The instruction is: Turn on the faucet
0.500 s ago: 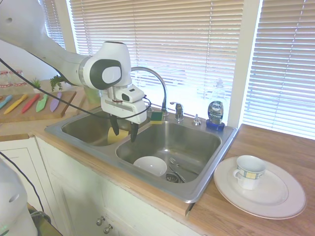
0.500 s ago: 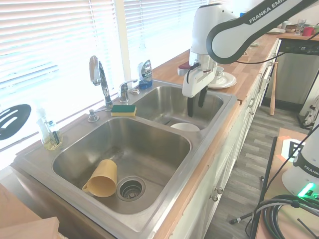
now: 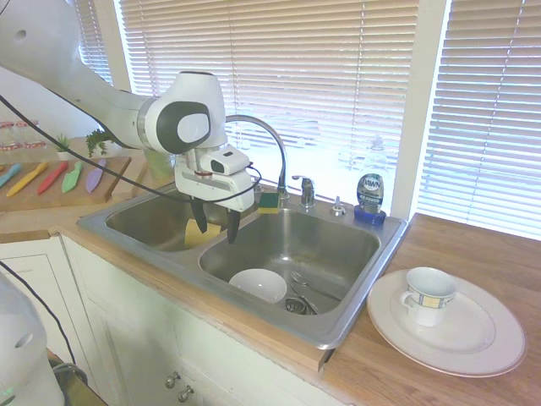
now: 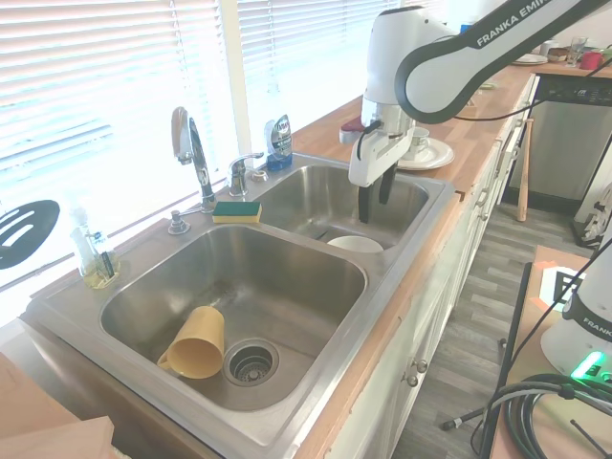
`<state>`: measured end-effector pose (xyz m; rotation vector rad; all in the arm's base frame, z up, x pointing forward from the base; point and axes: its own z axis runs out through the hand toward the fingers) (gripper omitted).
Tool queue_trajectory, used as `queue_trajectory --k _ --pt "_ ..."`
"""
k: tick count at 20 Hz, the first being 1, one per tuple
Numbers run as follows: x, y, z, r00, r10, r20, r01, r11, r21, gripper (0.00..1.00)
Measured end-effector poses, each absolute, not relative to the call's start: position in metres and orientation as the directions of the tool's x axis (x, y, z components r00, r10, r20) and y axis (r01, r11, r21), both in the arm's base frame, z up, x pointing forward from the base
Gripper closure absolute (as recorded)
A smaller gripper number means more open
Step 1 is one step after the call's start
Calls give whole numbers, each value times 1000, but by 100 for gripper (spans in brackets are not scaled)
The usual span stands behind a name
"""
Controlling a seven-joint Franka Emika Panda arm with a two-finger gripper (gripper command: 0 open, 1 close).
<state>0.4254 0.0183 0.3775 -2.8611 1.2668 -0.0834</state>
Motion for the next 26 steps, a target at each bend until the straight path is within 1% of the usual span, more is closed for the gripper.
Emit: queue_trajectory --k 17,20,23,26 --pt "438 13 375 656 -752 65 -753 -658 -13 100" --pt "460 7 380 632 -768 100 -770 -637 -25 100" --pt "495 1 379 611 -781 132 -786 -618 -19 100" --pt "530 2 375 604 -785 138 -790 -612 -28 100"
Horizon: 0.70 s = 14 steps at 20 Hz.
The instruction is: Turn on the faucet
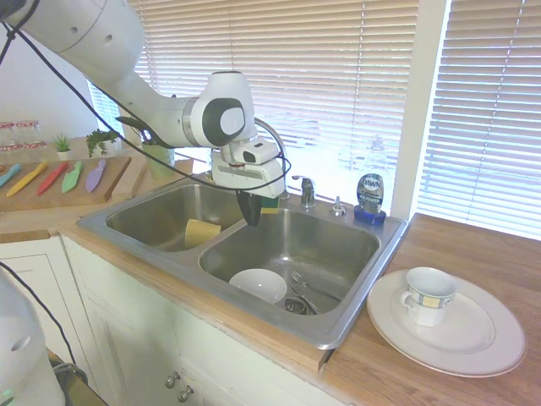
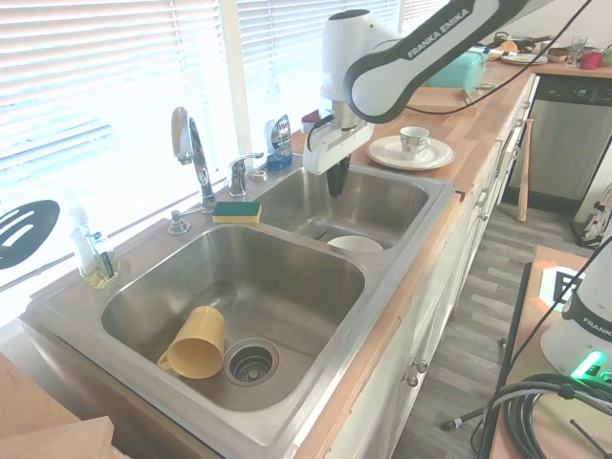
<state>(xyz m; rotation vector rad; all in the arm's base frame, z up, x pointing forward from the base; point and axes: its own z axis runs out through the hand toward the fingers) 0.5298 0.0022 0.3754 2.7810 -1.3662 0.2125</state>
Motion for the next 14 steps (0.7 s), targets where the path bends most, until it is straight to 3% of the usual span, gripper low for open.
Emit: queue_trajectory --k 9,14 --pt "632 11 375 555 -819 147 -823 -566 -47 100" --pt "674 10 373 473 -865 165 -870 -489 -69 100"
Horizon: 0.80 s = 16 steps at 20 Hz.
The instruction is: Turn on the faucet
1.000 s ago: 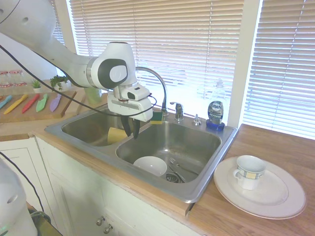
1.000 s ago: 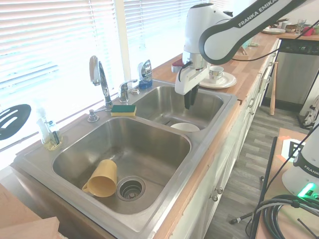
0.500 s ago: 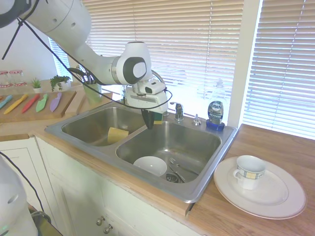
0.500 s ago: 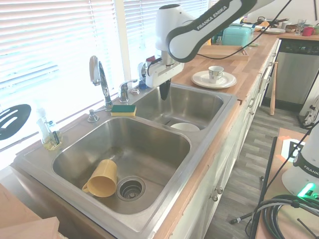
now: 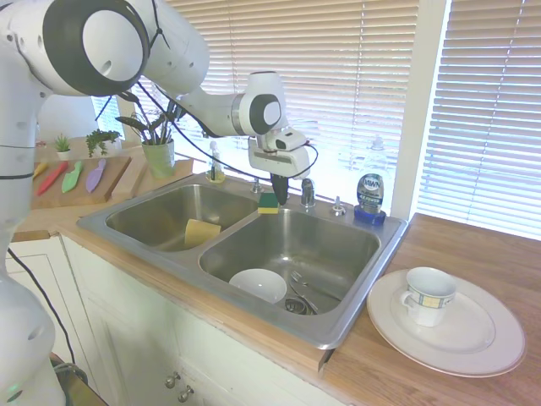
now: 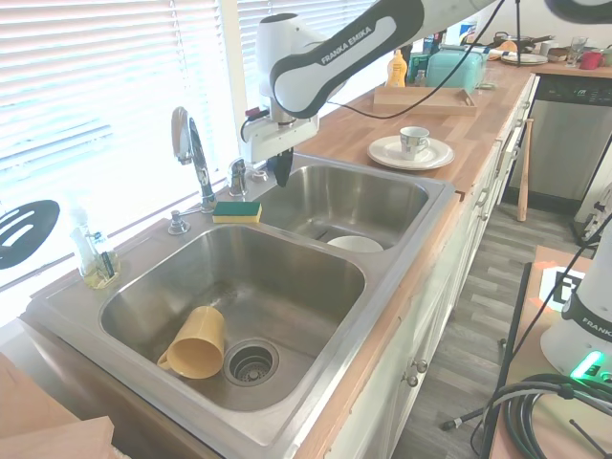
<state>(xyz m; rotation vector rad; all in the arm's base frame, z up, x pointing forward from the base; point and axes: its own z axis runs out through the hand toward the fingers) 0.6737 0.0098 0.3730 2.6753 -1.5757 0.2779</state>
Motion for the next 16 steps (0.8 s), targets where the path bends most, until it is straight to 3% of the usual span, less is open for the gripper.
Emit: queue_trajectory --k 5,16 --pt "689 8 373 431 -885 176 -888 -450 -93 100" --pt "703 12 399 356 -886 296 -850 -439 -292 100"
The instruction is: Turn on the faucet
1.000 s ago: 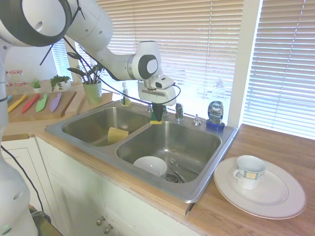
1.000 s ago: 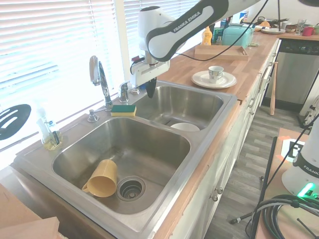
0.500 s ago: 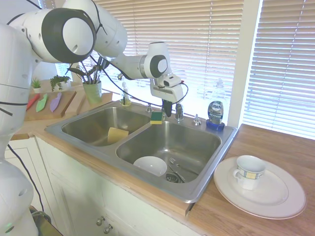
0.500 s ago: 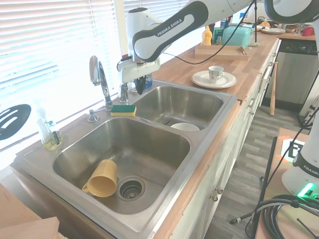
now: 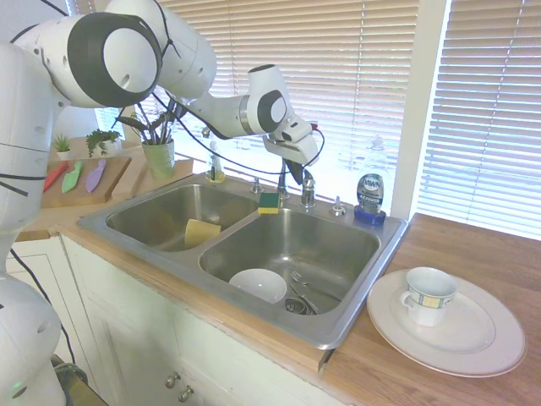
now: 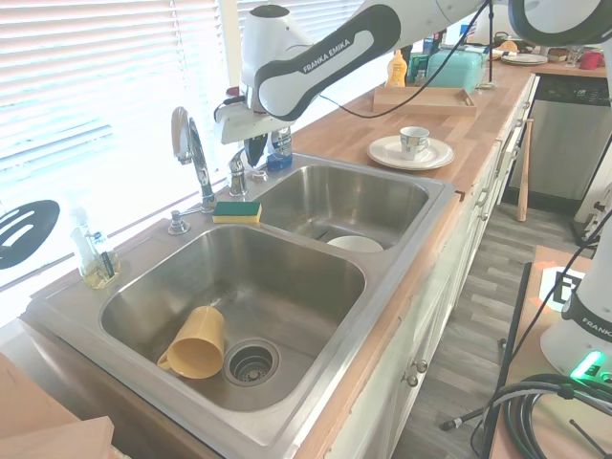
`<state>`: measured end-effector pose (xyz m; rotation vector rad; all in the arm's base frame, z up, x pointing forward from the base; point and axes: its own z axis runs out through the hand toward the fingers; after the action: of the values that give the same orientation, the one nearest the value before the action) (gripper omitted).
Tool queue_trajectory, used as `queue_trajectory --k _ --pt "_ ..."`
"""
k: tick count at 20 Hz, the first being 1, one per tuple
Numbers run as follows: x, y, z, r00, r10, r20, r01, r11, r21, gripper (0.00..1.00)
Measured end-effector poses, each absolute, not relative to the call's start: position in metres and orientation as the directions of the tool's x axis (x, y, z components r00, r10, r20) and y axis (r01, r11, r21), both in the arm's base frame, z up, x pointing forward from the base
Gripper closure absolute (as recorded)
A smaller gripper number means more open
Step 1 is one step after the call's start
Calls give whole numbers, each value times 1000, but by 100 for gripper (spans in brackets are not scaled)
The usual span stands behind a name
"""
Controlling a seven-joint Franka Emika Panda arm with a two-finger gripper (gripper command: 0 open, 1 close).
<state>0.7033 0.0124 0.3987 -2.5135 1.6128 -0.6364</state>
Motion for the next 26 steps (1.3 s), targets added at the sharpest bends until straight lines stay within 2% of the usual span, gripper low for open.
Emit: queue_trajectory --k 6,11,15,23,26 --pt "695 15 409 334 -876 348 -813 -455 -364 100" --pt "689 15 413 333 -877 347 -813 -453 -366 100" --pt "679 9 386 367 -893 261 -860 -433 -272 100" --pt "655 -4 343 468 -879 90 -880 -473 -43 100" --pt "635 -2 342 484 -872 66 -874 -486 -10 100"
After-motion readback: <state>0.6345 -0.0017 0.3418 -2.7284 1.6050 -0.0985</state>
